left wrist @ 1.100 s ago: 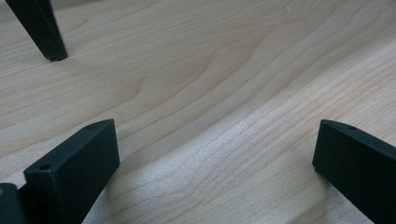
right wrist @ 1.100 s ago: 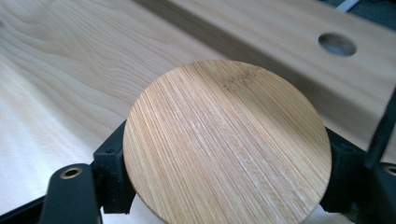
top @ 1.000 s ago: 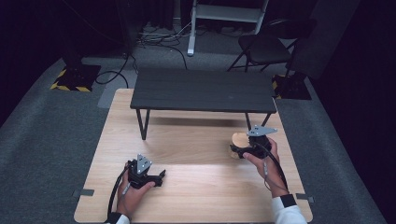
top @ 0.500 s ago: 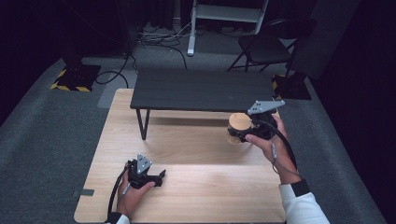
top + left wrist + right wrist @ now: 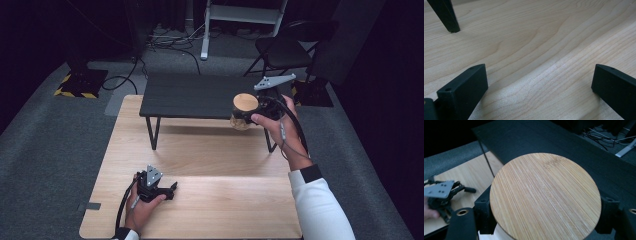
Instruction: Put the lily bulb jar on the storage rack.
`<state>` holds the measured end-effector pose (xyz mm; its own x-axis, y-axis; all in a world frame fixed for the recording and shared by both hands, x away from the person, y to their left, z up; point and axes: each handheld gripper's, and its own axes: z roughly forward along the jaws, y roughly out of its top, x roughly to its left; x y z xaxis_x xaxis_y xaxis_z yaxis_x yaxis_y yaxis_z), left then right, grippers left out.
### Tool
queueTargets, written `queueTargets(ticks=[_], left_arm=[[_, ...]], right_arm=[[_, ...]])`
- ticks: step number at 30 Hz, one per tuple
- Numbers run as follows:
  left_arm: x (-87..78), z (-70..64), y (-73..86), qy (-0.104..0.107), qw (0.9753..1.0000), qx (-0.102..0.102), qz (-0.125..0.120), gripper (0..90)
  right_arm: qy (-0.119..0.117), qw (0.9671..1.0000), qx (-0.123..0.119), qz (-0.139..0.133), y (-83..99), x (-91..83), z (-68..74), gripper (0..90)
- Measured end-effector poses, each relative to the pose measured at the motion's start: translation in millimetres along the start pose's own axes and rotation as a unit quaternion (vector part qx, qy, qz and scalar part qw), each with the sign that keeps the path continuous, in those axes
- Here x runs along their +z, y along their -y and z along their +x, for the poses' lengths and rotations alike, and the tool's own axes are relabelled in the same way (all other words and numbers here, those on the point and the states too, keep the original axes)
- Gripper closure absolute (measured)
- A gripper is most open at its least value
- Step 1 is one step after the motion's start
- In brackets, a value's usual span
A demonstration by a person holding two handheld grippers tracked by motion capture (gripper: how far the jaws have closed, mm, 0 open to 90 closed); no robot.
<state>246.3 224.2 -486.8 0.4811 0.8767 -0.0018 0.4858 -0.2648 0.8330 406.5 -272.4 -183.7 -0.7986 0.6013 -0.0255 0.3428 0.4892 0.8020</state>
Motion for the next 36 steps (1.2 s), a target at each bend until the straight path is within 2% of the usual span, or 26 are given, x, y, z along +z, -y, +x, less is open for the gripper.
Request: queueTargets(ticks=[6,8,13,22,27,29,30,34,36], left_arm=[[0.0,-0.1,-0.1,0.0,1.0,0.0,0.0,0.5],[0.1,-0.1,0.0,0.0,1.0,0.0,0.0,0.4],[0.3,0.1,-0.2,0.0,1.0,0.0,0.0,0.4],[0.5,0.2,-0.3,0.0,1.0,0.0,0.0,0.5],[0.5,0.2,-0.3,0.0,1.0,0.0,0.0,0.4],[0.5,0.2,-0.3,0.0,1.0,0.0,0.0,0.5],[0.5,0.2,-0.3,0.0,1.0,0.0,0.0,0.4],[0.5,0.2,-0.3,0.001,1.0,0.0,0.0,0.5],[0.5,0.2,-0.3,0.001,1.0,0.0,0.0,0.5]], right_arm=[[0.021,0.9995,0.024,0.005,-9.0,22.2,-8.4,24.4],[0.032,0.9992,0.023,0.01,-12.3,28.7,-8.9,24.4],[0.042,0.9983,0.04,-0.003,-13.2,39.4,-16.3,24.4],[0.059,0.9973,0.043,-0.004,-14.0,54.9,-16.2,24.3],[0.064,0.9968,0.047,-0.011,-10.9,56.7,-14.5,23.6],[0.063,0.9968,0.04,-0.028,-5.6,56.4,-14.3,13.6],[0.066,0.9965,0.043,-0.028,-5.7,54.7,-12.9,12.7],[0.067,0.9959,0.034,-0.05,3.4,39.0,-12.2,8.2],[0.076,0.995,0.027,-0.06,10.0,29.3,-9.0,7.1]])
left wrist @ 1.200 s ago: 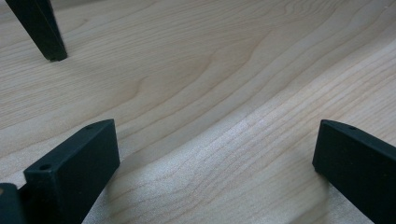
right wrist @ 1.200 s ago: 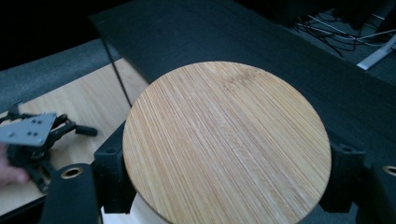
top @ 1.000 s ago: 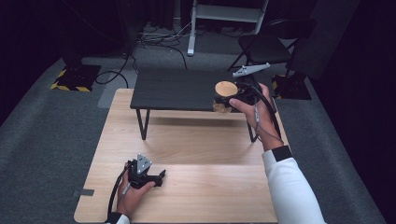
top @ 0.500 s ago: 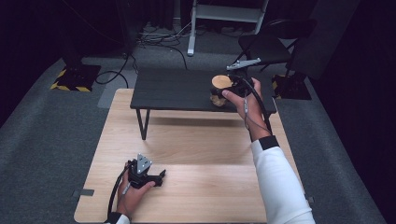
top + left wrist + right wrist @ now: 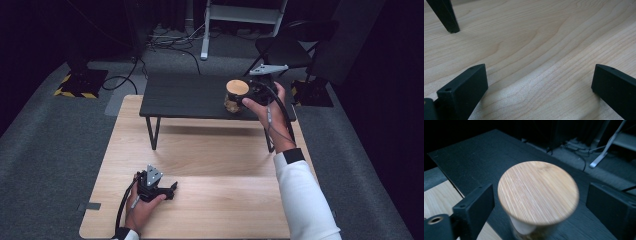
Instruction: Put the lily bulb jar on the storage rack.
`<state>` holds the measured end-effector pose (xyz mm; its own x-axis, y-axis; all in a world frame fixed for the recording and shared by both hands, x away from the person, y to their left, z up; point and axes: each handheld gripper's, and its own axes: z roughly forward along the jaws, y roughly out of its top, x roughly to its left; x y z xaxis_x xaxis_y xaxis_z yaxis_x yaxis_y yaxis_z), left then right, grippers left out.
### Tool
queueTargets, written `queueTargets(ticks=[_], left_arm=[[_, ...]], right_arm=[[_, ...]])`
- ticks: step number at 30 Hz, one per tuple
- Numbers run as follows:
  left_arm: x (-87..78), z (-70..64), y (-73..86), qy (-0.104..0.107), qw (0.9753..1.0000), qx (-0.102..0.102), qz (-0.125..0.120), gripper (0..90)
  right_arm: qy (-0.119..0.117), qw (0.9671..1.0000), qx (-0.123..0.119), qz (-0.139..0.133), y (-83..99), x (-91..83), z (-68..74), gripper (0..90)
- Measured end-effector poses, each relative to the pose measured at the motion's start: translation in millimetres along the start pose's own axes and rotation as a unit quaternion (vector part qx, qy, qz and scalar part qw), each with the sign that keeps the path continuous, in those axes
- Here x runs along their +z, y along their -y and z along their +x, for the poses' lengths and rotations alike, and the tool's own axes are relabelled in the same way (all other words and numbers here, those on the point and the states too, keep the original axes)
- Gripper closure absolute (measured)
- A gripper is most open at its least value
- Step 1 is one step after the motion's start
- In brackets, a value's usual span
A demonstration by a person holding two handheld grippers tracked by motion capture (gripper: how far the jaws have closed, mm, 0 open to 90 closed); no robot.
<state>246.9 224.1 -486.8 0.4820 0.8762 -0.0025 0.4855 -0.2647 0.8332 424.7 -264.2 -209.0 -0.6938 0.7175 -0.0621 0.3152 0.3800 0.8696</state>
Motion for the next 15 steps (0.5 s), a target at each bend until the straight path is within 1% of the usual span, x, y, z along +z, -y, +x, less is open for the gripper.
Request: queueTargets(ticks=[1,3,5,6,7,8,9,11,12,13,15], left_arm=[[0.0,0.0,-0.1,0.0,1.0,0.0,0.0,0.4],[0.0,0.0,0.0,0.0,1.0,0.0,0.0,0.5],[0.0,-0.1,0.0,0.0,1.0,0.0,0.0,0.4],[0.0,0.0,0.0,0.0,1.0,0.0,0.0,0.5],[0.0,0.0,0.0,0.0,1.0,0.0,0.0,0.5],[0.0,-0.1,0.0,0.0,1.0,0.0,0.0,0.5],[0.0,-0.1,0.0,0.0,1.0,0.0,0.0,0.5],[0.0,-0.1,0.0,0.0,1.0,0.0,0.0,0.4],[0.0,-0.1,0.0,0.0,1.0,0.0,0.0,0.5],[-0.1,-0.1,0.0,0.0,1.0,0.0,0.0,0.5],[-0.1,0.0,0.0,0.0,1.0,0.0,0.0,0.5]], right_arm=[[0.002,1.0,-0.001,-0.002,2.1,-4.4,0.4,6.7],[0.007,0.9999,-0.003,-0.016,12.0,-16.5,1.2,6.2],[0.01,0.9996,-0.011,-0.023,22.1,-27.1,2.4,5.9],[0.014,0.9993,-0.02,-0.027,31.6,-36.7,4.4,5.3],[0.014,0.9993,-0.02,-0.027,31.6,-36.7,4.4,5.3],[0.015,0.9991,-0.022,-0.034,42.1,-46.3,6.8,5.1],[0.015,0.9991,-0.022,-0.034,42.1,-46.3,6.8,5.1],[0.01,0.9991,-0.02,-0.037,53.5,-55.4,8.6,5.4],[0.01,0.999,-0.022,-0.038,57.8,-58.3,10.3,5.4],[0.012,0.9987,-0.026,-0.042,65.8,-62.6,13.2,5.4],[0.013,0.9986,-0.028,-0.042,75.7,-67.8,16.4,5.2]])
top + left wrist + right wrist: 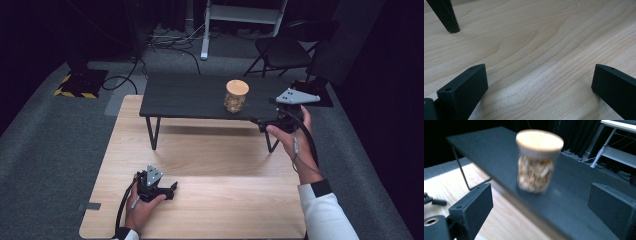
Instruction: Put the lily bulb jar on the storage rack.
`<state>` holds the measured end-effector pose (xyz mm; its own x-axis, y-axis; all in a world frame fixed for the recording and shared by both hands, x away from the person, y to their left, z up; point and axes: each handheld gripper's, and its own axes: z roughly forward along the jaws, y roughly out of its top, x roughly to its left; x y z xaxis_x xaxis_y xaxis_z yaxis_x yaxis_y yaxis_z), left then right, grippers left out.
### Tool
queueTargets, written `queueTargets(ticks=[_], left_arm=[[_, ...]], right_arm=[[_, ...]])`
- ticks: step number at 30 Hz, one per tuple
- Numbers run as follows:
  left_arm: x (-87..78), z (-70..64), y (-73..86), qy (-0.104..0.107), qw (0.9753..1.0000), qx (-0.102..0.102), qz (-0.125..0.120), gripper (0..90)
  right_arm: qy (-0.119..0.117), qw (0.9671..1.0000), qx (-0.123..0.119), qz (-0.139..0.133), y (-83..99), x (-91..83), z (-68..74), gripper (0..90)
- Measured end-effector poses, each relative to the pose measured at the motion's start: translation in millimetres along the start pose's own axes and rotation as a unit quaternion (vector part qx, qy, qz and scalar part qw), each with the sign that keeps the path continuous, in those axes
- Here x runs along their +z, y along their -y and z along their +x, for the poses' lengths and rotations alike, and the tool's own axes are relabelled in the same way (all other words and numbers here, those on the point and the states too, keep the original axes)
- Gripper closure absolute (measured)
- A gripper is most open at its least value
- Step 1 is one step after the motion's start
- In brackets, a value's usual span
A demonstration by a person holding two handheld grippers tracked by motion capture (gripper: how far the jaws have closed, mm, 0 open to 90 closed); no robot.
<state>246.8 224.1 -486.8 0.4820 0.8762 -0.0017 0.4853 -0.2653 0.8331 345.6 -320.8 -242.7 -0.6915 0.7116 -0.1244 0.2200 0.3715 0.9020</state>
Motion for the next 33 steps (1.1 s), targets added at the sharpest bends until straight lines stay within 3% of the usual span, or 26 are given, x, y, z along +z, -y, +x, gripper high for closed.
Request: queueTargets(ticks=[9,15,20,31,33], left_arm=[[0.0,-0.1,0.1,0.0,1.0,0.0,0.0,0.5],[0.0,0.0,0.0,0.0,1.0,0.0,0.0,0.5],[-0.1,0.1,0.1,0.0,1.0,0.0,0.0,0.5],[-0.2,0.1,0.1,0.001,1.0,0.0,0.0,0.5],[-0.2,0.2,0.1,0.001,1.0,0.001,0.0,0.5]], right_arm=[[0.005,0.9999,0.011,-0.002,49.5,-24.9,7.6,5.1],[0.01,0.9998,0.014,0.003,80.9,-32.5,12.1,5.2],[0.019,0.9997,0.008,0.013,103.4,-33.0,19.2,5.2],[0.004,0.9979,0.01,0.064,160.9,-19.7,30.6,5.1],[0.006,0.9977,0.008,0.067,164.8,-18.8,32.8,5.1]])
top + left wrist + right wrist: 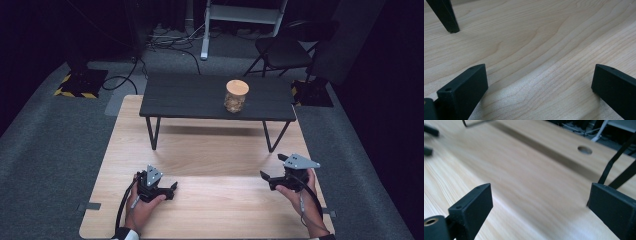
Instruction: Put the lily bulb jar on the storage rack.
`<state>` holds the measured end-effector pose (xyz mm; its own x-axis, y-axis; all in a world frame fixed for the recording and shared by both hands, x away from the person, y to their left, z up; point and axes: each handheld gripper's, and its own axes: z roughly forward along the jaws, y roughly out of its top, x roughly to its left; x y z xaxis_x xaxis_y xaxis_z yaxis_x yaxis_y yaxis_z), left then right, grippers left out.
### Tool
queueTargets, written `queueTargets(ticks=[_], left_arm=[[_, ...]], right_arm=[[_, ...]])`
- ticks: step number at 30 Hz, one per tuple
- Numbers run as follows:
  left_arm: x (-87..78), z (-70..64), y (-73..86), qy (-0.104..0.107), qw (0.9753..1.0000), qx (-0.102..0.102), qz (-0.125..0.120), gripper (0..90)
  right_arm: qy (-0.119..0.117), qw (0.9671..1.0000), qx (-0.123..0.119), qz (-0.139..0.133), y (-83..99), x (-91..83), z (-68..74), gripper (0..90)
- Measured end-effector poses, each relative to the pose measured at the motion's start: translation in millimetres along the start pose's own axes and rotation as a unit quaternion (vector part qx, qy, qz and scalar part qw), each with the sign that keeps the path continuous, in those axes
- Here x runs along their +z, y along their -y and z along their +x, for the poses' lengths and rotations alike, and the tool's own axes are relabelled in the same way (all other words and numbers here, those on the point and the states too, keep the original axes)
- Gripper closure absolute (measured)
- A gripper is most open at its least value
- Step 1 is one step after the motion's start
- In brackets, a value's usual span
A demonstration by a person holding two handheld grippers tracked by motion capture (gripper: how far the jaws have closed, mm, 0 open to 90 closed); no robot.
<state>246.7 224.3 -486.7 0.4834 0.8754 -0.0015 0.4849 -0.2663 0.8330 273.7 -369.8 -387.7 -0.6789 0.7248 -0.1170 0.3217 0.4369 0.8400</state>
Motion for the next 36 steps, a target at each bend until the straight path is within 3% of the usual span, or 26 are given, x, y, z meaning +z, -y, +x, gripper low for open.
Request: queueTargets(ticks=[9,20,26,31,36], left_arm=[[0.0,0.0,0.0,0.0,1.0,0.0,0.0,0.5],[0.0,0.0,0.0,0.0,1.0,0.0,0.0,0.5],[-0.1,0.0,0.0,0.0,1.0,0.0,0.0,0.5],[0.0,-0.1,0.0,0.0,1.0,0.0,0.0,0.4],[0.1,0.0,-0.1,0.0,1.0,0.0,0.0,0.4]], right_arm=[[-0.007,0.9995,0.017,0.025,39.8,12.2,5.6,5.1],[-0.007,0.997,0.034,0.069,63.8,25.8,12.0,4.7],[-0.011,0.9969,0.058,0.052,77.0,24.3,11.3,3.8],[-0.006,0.9979,0.061,0.02,94.0,23.0,14.3,3.1],[-0.005,0.998,0.061,0.02,94.2,23.0,14.1,3.1]])
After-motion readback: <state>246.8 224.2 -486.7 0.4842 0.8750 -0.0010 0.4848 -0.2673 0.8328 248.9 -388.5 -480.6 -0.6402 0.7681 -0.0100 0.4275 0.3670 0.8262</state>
